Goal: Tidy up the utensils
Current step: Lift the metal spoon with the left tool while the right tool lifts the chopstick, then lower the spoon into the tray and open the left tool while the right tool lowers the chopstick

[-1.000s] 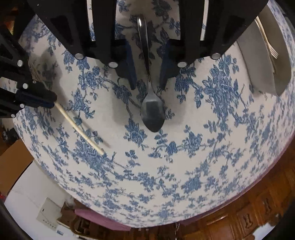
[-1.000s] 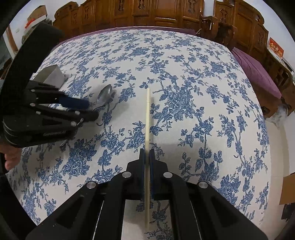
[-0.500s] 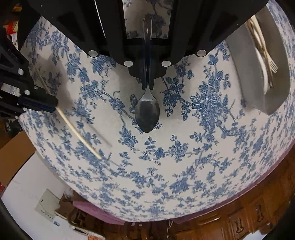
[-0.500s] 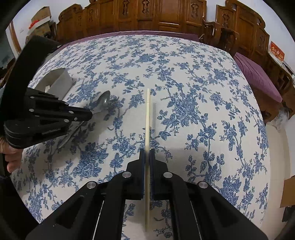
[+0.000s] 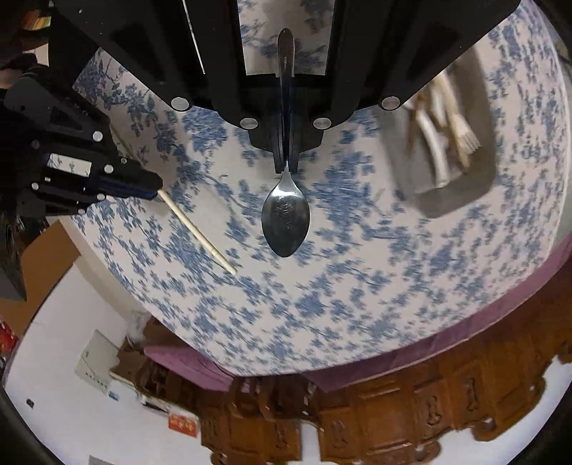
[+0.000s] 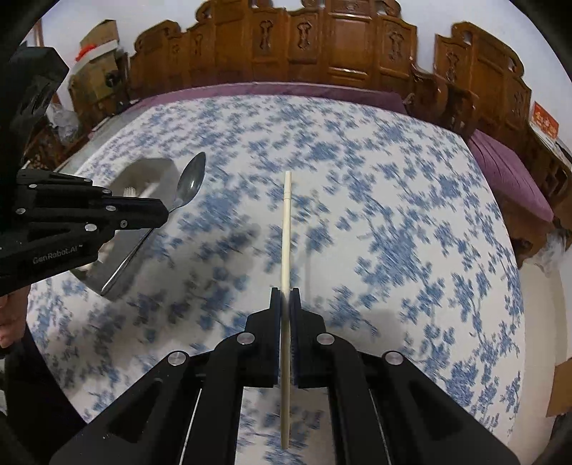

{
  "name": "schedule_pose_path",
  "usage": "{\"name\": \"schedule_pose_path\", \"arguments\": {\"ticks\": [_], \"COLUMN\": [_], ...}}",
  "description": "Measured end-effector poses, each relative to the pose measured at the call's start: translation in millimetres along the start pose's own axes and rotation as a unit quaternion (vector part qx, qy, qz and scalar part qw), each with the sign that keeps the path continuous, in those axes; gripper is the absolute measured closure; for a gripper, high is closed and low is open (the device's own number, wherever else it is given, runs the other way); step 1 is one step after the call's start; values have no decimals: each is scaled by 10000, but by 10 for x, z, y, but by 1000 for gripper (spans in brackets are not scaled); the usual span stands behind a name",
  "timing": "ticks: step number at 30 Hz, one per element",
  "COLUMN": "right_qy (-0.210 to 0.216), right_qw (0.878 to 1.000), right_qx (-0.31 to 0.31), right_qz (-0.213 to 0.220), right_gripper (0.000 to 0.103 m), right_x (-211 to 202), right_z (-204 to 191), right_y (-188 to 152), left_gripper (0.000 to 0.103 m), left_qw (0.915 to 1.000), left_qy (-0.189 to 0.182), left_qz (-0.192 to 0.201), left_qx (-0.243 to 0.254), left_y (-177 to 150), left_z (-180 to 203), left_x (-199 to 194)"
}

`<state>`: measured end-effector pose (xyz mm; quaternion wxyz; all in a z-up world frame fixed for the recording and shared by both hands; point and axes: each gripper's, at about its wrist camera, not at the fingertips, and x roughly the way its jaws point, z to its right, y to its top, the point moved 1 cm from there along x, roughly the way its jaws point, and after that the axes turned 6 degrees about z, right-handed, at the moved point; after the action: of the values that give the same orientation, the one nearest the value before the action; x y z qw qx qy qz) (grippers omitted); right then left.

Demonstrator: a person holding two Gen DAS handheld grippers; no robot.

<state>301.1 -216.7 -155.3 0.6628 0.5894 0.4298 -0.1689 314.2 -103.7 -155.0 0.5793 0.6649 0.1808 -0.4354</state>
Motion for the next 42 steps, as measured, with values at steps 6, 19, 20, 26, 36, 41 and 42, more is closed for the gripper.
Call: {"name": "schedule_pose_path", "arguments": {"ticks": [6, 19, 20, 26, 36, 41, 42], "right_qy": [271, 716, 728, 788, 972, 1095, 1113], "right_qw": [9994, 9966, 9965, 9959, 9948, 9937, 9936], "right_qx": [-146, -363, -367, -416, -260, -99, -78], "right_qz": [167, 193, 183, 140, 168, 196, 191], "right_gripper": [97, 97, 97, 97, 97, 97, 97], "right_x": [18, 212, 230, 306, 444, 555, 576], "right_z": [-418, -1221, -1242, -1369, -1588, -1726, -1746], "right_y": [232, 498, 500, 537, 615, 659, 663], "left_gripper": [102, 101, 101, 101, 79, 64, 64], "left_qw": [9988, 9918, 9915, 9890, 9871, 9849, 9846], "left_qy": [295, 657, 652, 639, 780, 877, 893], "left_qz": [180, 91, 73, 90, 298, 470, 491], "left_qx": [-334, -1094, -1125, -1328, -1367, -1420, -1421], "left_y": [-90, -414, -428, -507, -632, -719, -731], "left_z": [-502, -1317, -1344, -1487, -1632, -1733, -1750], "left_x": [-235, -202, -186, -153, -448, -669, -704]}}
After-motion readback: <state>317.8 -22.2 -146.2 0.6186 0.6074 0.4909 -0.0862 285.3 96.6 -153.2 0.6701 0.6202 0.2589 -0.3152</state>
